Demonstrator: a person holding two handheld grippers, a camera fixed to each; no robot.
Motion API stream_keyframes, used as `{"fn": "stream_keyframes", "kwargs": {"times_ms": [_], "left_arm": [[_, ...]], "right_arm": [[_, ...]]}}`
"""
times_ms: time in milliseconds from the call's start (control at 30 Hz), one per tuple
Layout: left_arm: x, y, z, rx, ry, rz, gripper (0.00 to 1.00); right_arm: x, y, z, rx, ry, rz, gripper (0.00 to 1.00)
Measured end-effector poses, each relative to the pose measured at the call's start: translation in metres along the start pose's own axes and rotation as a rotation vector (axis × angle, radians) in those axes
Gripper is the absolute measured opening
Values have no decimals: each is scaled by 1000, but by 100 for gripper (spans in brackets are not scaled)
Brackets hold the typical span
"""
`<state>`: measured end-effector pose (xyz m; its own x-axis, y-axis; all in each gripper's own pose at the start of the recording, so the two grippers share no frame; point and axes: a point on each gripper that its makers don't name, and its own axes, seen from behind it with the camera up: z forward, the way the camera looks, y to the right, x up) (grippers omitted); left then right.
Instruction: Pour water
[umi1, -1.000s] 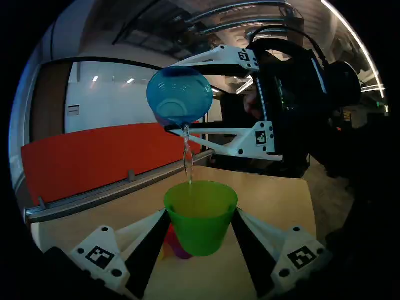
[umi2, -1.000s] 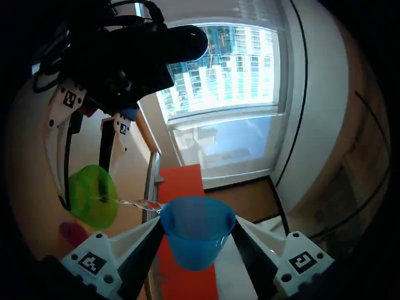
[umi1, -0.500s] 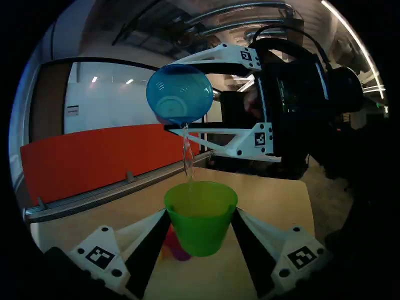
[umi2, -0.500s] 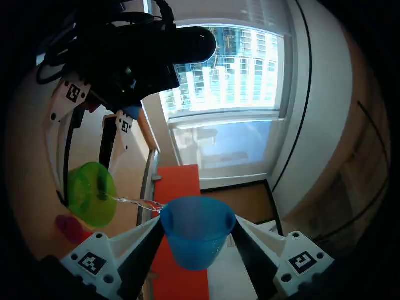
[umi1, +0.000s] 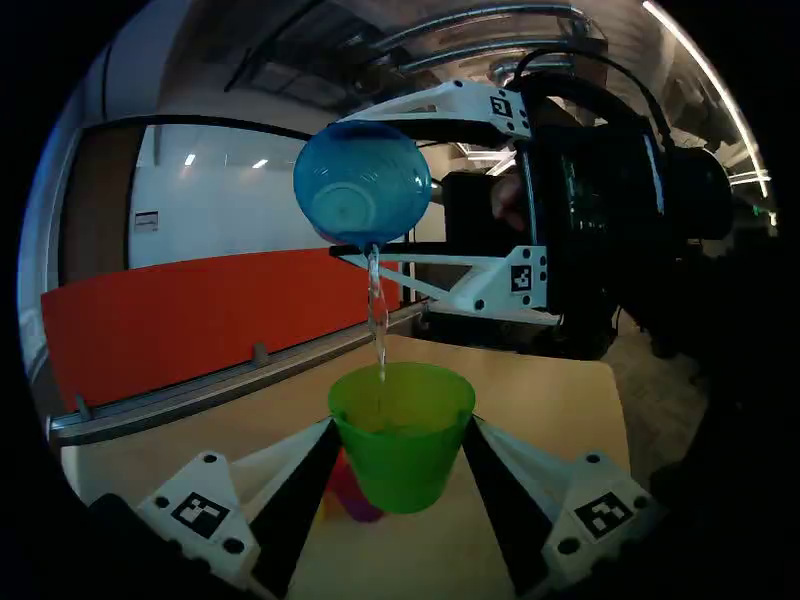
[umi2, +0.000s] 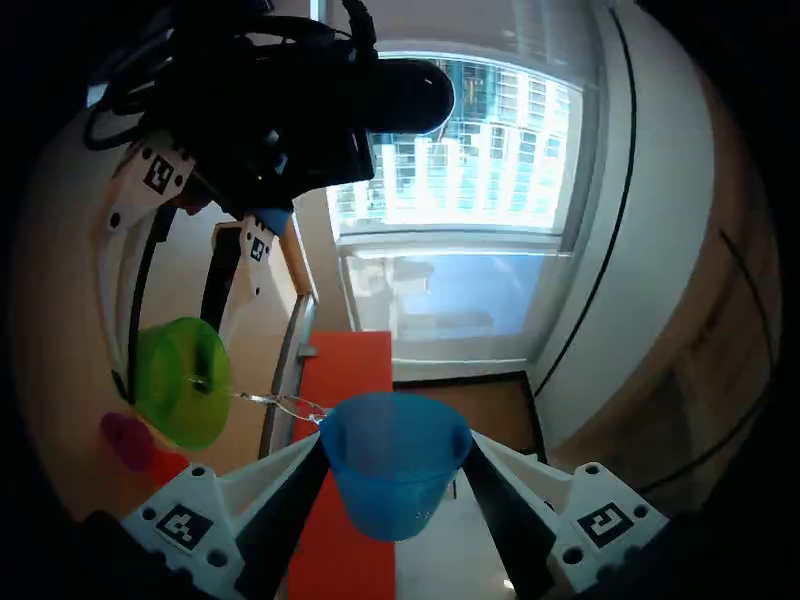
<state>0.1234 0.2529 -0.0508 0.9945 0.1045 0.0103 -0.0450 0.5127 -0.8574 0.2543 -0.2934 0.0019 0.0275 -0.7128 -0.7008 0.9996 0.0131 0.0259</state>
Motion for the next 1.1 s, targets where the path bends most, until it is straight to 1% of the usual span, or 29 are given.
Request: {"fn": "stream_keyframes", "kwargs": {"times_ms": [467,767,967,1100], "left_arm": [[0,-1,1,-1,0,-4,83],[1,-1,0,-1,3,-3,83],[3,-1,0,1,4,-2,83],[3,-1,0,2,5,-2,83]], "right_arm": [[7,6,-2,-20,9,-79,91],[12,6,-5,-23,15,-130,91],[14,5,-6,-24,17,-149,91],[14,6,-8,-27,17,-144,91]]}}
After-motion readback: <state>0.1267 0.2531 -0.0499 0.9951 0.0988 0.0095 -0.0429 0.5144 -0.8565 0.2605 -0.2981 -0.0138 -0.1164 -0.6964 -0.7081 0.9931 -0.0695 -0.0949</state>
